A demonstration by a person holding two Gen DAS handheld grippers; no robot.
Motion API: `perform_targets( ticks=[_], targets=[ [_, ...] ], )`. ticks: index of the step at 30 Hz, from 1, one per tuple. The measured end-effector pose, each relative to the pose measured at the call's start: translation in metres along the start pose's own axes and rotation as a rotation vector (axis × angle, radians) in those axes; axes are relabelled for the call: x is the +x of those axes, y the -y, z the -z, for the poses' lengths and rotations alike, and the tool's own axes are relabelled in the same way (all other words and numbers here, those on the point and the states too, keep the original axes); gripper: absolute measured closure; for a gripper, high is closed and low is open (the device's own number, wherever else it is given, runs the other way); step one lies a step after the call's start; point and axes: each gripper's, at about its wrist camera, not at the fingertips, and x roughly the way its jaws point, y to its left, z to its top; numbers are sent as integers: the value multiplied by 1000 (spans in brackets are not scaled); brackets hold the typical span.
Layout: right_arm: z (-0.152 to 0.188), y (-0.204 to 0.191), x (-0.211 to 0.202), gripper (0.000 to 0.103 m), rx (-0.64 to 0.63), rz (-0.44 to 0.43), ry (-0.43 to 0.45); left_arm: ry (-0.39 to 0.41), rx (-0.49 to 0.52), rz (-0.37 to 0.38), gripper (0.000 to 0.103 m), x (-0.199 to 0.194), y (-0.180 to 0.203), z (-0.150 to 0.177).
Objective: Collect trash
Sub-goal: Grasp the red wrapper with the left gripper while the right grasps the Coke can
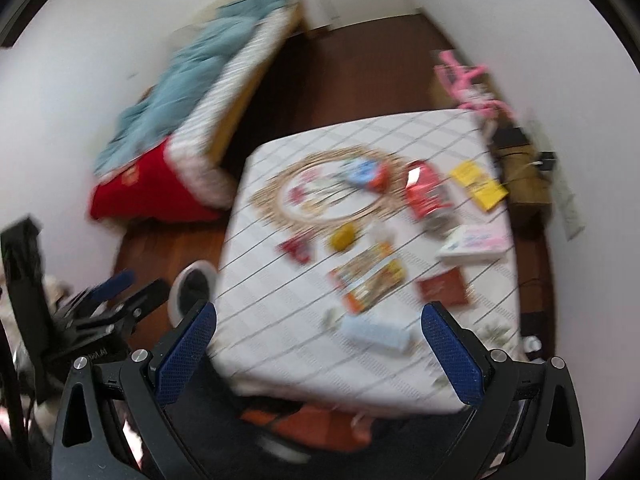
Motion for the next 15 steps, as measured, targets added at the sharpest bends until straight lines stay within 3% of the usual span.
perform_targets(
  ticks=[4,8,15],
  targets=[
    [-36,30,63,0,55,106,-6,-107,-26,-62,0,80,-9,-4],
    [-73,61,135,0,72,196,-79,-217,-63,-76,0,137,-18,-4],
    [-111,103,239,0,63,303,-215,-338,-173,30,0,195,-17,-3]
  ],
)
